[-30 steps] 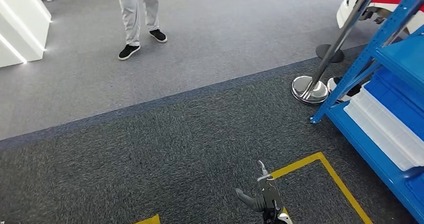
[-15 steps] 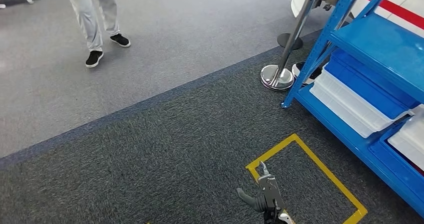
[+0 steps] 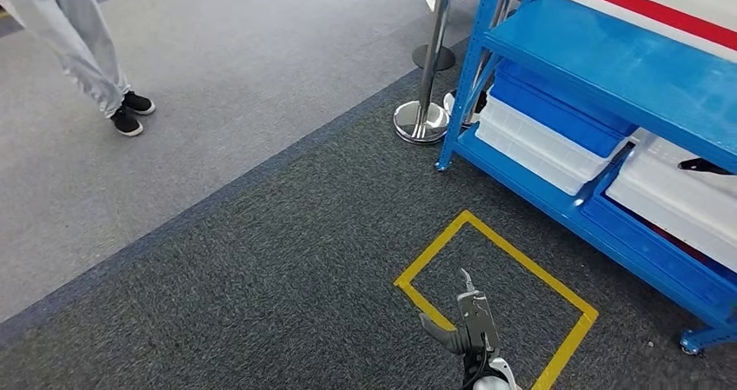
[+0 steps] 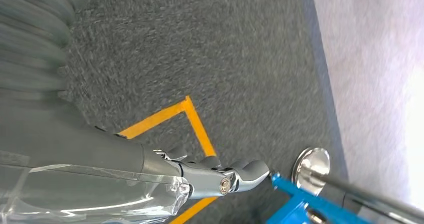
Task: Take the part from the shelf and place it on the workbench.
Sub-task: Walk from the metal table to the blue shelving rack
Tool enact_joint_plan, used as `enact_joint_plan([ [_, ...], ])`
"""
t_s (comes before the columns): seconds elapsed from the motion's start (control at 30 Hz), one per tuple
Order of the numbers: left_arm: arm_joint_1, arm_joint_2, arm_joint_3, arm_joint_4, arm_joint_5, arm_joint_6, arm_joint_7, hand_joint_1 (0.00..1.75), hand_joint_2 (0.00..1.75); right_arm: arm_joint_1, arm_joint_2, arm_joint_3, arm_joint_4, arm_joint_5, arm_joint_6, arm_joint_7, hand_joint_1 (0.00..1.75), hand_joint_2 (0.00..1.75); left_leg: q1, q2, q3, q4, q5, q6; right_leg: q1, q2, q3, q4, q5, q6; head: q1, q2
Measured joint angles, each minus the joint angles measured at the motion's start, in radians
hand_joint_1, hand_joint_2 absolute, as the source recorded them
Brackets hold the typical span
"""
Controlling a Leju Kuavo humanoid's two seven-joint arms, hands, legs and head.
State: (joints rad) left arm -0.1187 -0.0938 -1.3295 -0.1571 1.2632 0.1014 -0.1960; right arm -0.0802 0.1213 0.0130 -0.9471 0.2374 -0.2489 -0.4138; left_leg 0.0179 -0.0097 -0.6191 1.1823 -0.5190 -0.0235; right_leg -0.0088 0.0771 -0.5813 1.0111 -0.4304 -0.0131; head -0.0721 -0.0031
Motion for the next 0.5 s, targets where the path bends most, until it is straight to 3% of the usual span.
enact_joint_plan([
  [0.07,-0.001,0.004,-0.001,0.000,0.000,-0.002,0.003,0.00,0.00,-0.013,0.000,0.000,0.007,-0.003,0.001,0.001,0.00,1.75,0.006,-0.045,0.048,-0.116,0.048,0.000,-0.001,0.028,-0.007,0.011,-0.003,0.010,0.000,0.000],
  [0.1,-0.001,0.005,-0.001,0.000,0.000,-0.002,0.004,0.00,0.00,-0.018,0.000,0.000,0.009,-0.004,0.001,0.001,0.00,1.75,0.006,-0.060,0.059,-0.143,0.054,0.002,-0.002,0.039,-0.012,0.014,-0.003,0.017,0.000,0.000],
  [0.13,-0.001,0.006,-0.002,0.000,0.001,-0.002,0.004,0.00,0.00,-0.020,0.000,0.000,0.011,-0.005,0.001,0.001,0.00,1.75,0.004,-0.066,0.062,-0.151,0.050,0.006,-0.003,0.051,-0.017,0.015,-0.001,0.025,0.000,0.000],
  [0.2,-0.003,0.007,-0.002,0.000,0.001,-0.003,0.005,0.00,0.00,-0.020,-0.001,-0.001,0.015,-0.006,0.000,0.002,0.00,1.75,0.003,-0.044,0.063,-0.158,0.057,0.020,-0.007,0.059,-0.024,0.013,0.003,0.039,0.000,0.000],
  [0.27,-0.004,0.008,-0.002,0.000,0.001,-0.003,0.005,0.00,0.00,-0.022,-0.002,-0.002,0.018,-0.006,0.000,0.002,0.00,1.75,0.005,-0.018,0.065,-0.170,0.065,0.036,-0.005,0.008,-0.044,0.048,-0.020,0.047,0.001,0.000],
  [0.33,-0.002,0.009,-0.002,0.000,0.001,-0.003,0.004,0.00,0.00,-0.027,-0.002,-0.003,0.022,-0.006,0.000,0.002,0.00,1.75,0.002,0.010,0.065,-0.175,0.068,0.045,-0.004,-0.054,-0.099,0.157,-0.080,0.051,0.001,0.000],
  [0.4,0.001,0.009,-0.002,0.000,0.001,-0.003,0.004,0.00,0.00,-0.028,-0.002,-0.003,0.026,-0.007,0.000,0.002,0.00,1.75,-0.001,0.040,0.064,-0.175,0.066,0.047,-0.007,-0.068,-0.153,0.269,-0.121,0.057,0.001,0.000],
  [0.43,0.001,0.010,-0.002,0.000,0.001,-0.002,0.004,0.00,0.00,-0.027,-0.002,-0.003,0.028,-0.009,0.000,0.000,0.00,1.75,-0.002,0.055,0.064,-0.175,0.065,0.047,-0.007,-0.071,-0.158,0.282,-0.115,0.058,0.001,0.000],
  [0.47,0.000,0.010,-0.002,0.000,0.002,-0.001,0.003,0.00,0.00,-0.027,-0.002,-0.003,0.031,-0.014,0.001,-0.002,0.00,1.75,-0.002,0.068,0.065,-0.175,0.064,0.046,-0.008,-0.076,-0.142,0.254,-0.093,0.059,0.001,0.000],
  [0.5,-0.001,0.010,-0.002,0.000,0.002,0.000,0.001,0.00,0.00,-0.028,-0.002,-0.004,0.033,-0.022,0.002,-0.006,0.00,1.75,-0.002,0.081,0.067,-0.174,0.062,0.044,-0.007,-0.088,-0.108,0.193,-0.060,0.057,0.001,0.000],
])
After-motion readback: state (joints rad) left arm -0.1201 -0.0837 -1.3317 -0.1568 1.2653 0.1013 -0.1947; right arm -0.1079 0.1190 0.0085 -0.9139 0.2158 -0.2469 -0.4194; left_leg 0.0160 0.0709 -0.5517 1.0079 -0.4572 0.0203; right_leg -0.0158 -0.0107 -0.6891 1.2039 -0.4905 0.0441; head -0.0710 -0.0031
